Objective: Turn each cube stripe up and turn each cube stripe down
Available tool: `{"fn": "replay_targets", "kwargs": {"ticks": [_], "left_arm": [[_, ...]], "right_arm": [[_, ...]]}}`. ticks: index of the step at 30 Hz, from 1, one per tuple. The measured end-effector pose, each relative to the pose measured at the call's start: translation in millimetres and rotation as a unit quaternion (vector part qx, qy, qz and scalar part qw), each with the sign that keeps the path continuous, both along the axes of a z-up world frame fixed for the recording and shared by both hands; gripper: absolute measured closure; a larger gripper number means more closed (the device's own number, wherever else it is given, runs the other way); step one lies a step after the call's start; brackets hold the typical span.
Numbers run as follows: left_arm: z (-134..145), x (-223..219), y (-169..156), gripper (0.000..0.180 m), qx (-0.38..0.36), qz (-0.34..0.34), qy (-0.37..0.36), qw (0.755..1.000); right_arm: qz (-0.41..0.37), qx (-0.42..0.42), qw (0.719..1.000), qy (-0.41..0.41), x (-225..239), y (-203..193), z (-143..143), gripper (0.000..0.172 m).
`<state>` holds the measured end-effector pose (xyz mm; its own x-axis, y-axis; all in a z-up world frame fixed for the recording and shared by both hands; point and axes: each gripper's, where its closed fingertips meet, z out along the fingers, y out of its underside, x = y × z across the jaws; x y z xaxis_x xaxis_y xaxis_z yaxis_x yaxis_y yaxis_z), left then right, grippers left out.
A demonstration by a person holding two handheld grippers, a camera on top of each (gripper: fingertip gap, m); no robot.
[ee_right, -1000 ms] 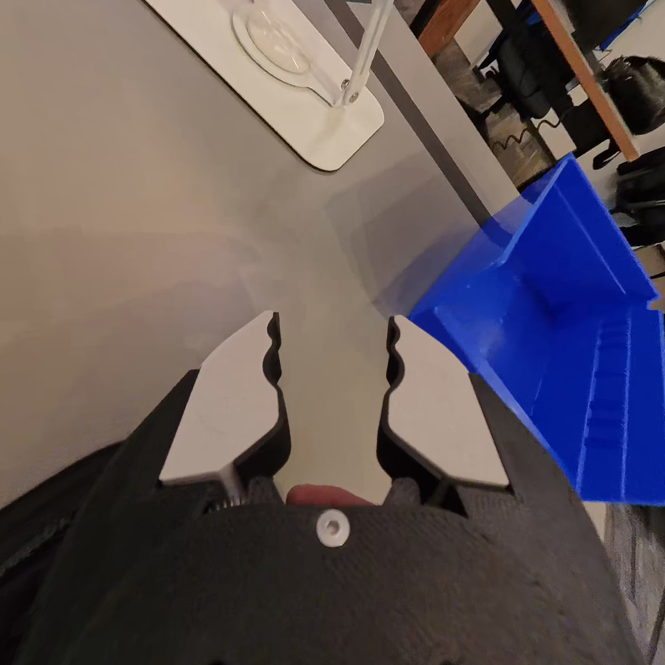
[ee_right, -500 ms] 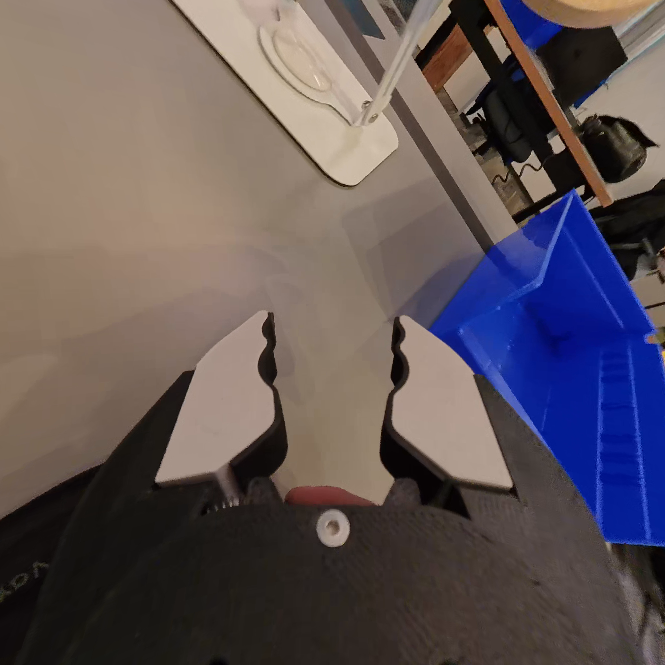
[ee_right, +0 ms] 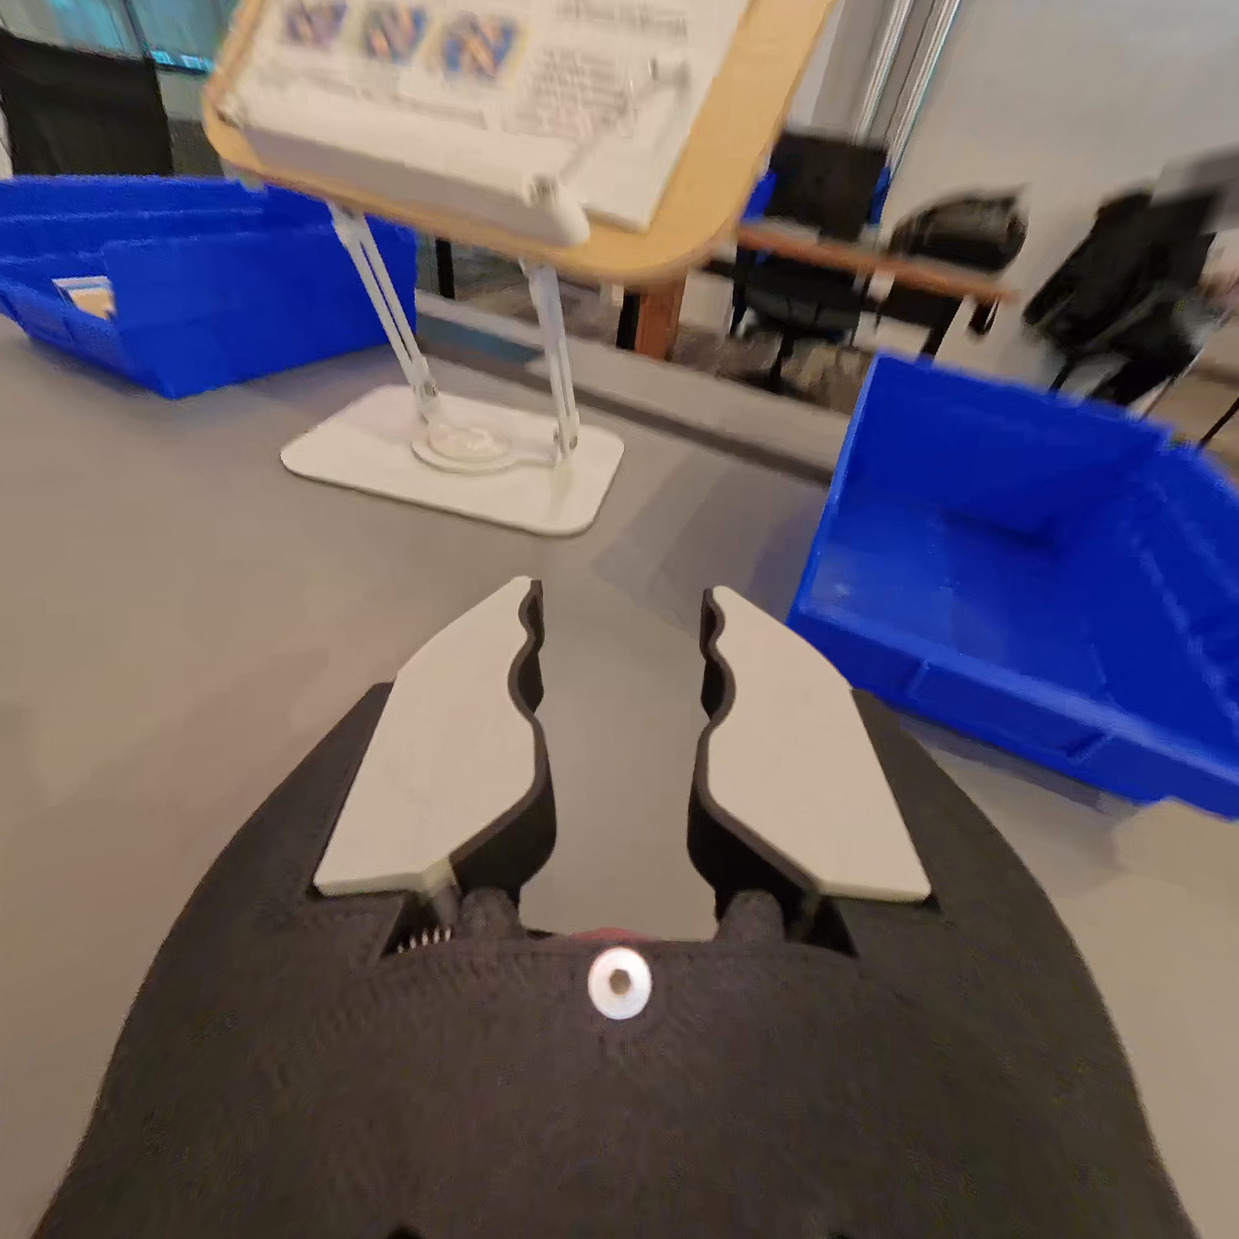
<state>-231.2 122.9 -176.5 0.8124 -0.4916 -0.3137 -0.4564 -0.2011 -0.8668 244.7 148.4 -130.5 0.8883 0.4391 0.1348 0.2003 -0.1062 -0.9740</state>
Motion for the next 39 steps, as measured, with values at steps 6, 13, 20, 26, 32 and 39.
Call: {"fn": "replay_targets", "kwargs": {"ticks": [6,13,20,26,32,39], "left_arm": [[-14.6,-1.9,14.0,0.143,-0.089,0.016,-0.041,0.995],[-16.1,1.8,9.4,0.161,0.014,0.051,0.108,0.993],[-37.7,-7.1,20.6,0.153,-0.047,0.082,0.146,0.985],[-15.7,-9.1,16.7,0.143,0.009,0.090,0.110,0.990],[9.0,-14.0,11.8,0.138,0.067,0.100,0.064,0.991],[146.1,-6.5,26.7,0.132,0.198,0.023,-0.066,0.978]], "right_arm": [[0.026,0.053,0.996,-0.064,-5.0,-17.3,7.5,0.143],[0.026,0.040,0.974,-0.220,-31.0,-18.0,-22.0,0.147],[0.077,0.021,0.979,-0.188,-43.7,-24.9,-26.6,0.148],[0.060,0.058,0.980,-0.181,-50.8,-31.1,-12.8,0.140],[0.047,0.121,0.979,-0.158,-55.8,-30.7,34.5,0.130],[0.061,0.198,0.964,-0.169,-49.2,-22.9,176.7,0.155]]}}
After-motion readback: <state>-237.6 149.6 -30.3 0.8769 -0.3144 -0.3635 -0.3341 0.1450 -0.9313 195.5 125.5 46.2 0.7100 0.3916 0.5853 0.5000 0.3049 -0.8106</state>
